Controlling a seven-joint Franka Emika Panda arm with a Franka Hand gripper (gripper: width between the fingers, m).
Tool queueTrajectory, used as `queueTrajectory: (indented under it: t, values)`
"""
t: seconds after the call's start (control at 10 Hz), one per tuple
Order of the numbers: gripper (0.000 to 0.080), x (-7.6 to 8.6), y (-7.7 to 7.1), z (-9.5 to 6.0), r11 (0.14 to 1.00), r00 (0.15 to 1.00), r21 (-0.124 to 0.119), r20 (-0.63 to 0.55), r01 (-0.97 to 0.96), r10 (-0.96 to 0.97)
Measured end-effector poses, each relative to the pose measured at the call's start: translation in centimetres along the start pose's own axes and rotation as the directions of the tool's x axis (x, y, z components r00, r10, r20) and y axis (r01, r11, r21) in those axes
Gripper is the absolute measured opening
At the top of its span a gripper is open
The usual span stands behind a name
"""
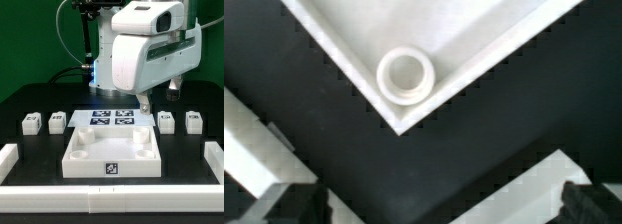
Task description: Assemble one leg
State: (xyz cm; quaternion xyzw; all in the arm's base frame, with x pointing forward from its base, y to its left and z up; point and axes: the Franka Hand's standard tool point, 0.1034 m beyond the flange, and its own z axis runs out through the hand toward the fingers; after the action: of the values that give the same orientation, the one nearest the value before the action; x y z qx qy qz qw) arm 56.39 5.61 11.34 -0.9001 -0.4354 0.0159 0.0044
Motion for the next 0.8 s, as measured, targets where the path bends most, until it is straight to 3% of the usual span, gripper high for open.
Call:
queueTrajectory:
  t: [0.8]
  values:
    - [0.065, -0.02, -0.02, 0.07, 1.0, 1.0, 0.001, 0.001, 0.0, 0.0]
